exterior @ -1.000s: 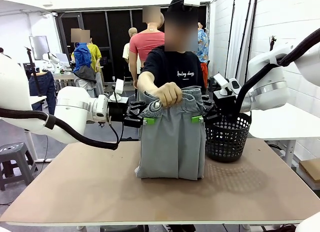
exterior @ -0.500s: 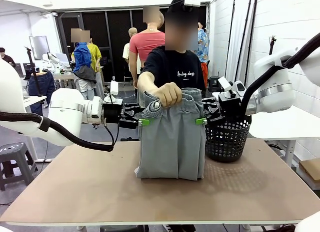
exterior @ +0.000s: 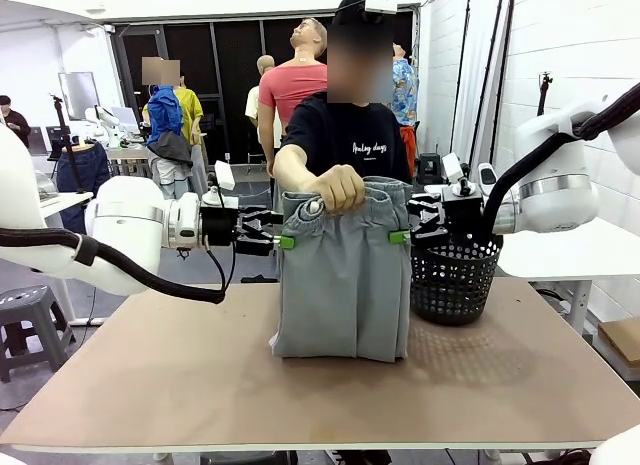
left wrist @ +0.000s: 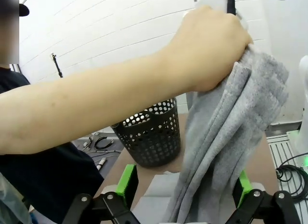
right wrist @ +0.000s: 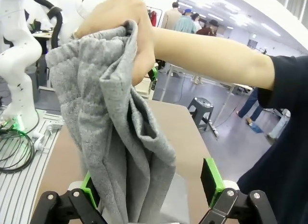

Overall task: Fold the training pants.
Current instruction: Release the ends of the Training pants and then grab the overlapped ends.

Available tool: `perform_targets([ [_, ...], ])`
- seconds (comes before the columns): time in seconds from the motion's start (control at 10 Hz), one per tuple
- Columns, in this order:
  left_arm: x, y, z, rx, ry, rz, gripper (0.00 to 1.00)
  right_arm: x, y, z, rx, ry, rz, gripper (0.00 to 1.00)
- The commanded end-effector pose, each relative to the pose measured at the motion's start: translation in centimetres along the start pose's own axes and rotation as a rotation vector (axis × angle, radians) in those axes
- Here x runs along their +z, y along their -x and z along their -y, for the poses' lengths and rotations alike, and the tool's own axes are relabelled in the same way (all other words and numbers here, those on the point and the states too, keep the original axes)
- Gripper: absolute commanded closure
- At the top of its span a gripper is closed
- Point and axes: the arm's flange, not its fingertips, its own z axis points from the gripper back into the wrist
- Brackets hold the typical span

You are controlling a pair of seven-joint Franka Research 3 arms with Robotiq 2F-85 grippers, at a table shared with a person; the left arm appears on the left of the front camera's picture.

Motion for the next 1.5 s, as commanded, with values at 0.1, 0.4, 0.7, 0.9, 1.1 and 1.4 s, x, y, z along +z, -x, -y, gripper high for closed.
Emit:
perform_targets([
  [0.1,0.0,0.0,0.7,0.009,-0.045,0.007,0.00,-0.6,0.4,-0.8,-0.009,-0.012,0.036,0.00],
  [0.4,0.0,-0.1,0.8,0.015,0.046,0.074,0.00,-0.2,0.4,-1.0,-0.027,-0.121,0.075,0.00],
  [0.7,-0.2,0.0,1.0,0.011,0.096,0.074,0.00,0.1,0.6,-1.5,-0.052,-0.169,0.052,0.00],
  [0.9,-0.8,0.4,1.3,0.018,0.124,0.071,0.00,-0.5,0.9,-1.8,-0.060,-0.205,0.046,0.00],
  [1.1,-1.4,0.8,1.6,0.033,0.143,0.076,0.00,-1.4,1.1,-1.9,-0.061,-0.212,0.045,0.00],
  [1.4,-2.5,0.9,2.1,0.044,0.176,0.090,0.00,-2.7,1.3,-1.8,-0.065,-0.228,0.075,0.00],
])
